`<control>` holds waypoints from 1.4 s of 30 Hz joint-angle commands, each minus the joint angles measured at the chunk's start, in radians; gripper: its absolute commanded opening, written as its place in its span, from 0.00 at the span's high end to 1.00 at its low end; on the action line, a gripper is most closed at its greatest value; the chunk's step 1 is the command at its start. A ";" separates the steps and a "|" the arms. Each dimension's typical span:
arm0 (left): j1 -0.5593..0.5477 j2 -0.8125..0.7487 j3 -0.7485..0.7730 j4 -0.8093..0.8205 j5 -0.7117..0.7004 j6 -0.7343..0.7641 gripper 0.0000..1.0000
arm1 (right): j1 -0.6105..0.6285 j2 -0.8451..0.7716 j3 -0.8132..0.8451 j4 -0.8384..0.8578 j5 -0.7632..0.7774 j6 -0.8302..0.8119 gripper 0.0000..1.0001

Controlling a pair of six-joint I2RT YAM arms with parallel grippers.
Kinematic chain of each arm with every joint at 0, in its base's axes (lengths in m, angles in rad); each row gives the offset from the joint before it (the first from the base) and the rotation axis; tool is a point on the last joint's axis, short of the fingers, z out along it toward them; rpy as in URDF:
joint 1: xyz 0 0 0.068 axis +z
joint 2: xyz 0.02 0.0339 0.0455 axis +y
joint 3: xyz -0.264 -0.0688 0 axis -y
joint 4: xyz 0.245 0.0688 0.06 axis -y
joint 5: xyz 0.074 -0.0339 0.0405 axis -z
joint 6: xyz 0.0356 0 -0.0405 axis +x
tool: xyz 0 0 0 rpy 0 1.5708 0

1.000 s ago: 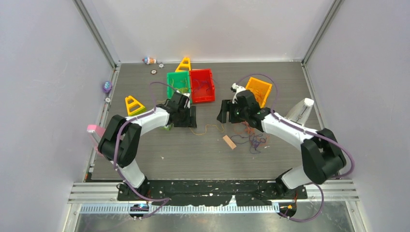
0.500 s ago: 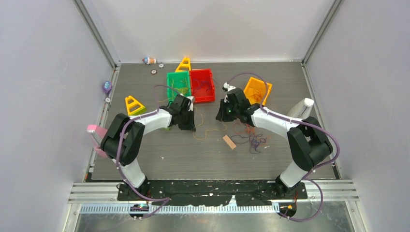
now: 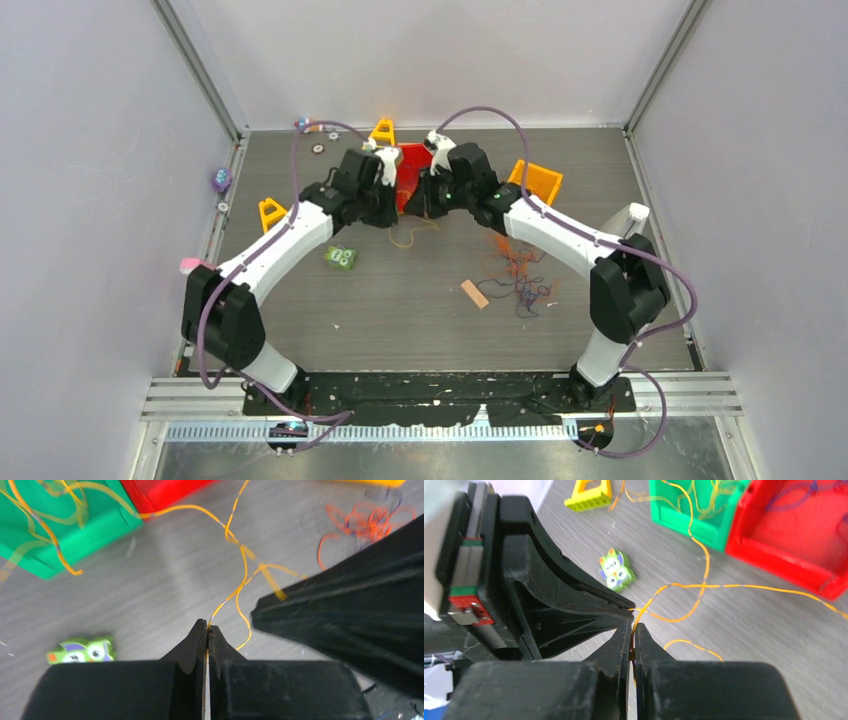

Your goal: Untangle the cables

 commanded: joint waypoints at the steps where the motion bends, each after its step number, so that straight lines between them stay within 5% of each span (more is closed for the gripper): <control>1: 0.064 0.071 0.166 -0.113 -0.028 0.057 1.00 | 0.005 0.070 0.164 0.027 -0.050 0.007 0.95; 22: 0.321 0.658 0.843 -0.359 0.066 0.030 1.00 | 0.051 0.631 0.879 0.111 0.040 0.150 0.94; 25: 0.323 0.674 0.842 -0.351 0.064 0.017 1.00 | 0.053 0.701 0.924 0.122 0.076 0.200 0.95; 35: 0.329 0.539 0.718 -0.239 0.062 -0.059 0.63 | 0.055 0.838 1.032 -0.021 0.297 0.294 0.95; 42: 0.329 0.428 0.671 -0.234 0.044 -0.052 0.58 | 0.056 0.844 0.984 -0.057 0.403 0.308 0.92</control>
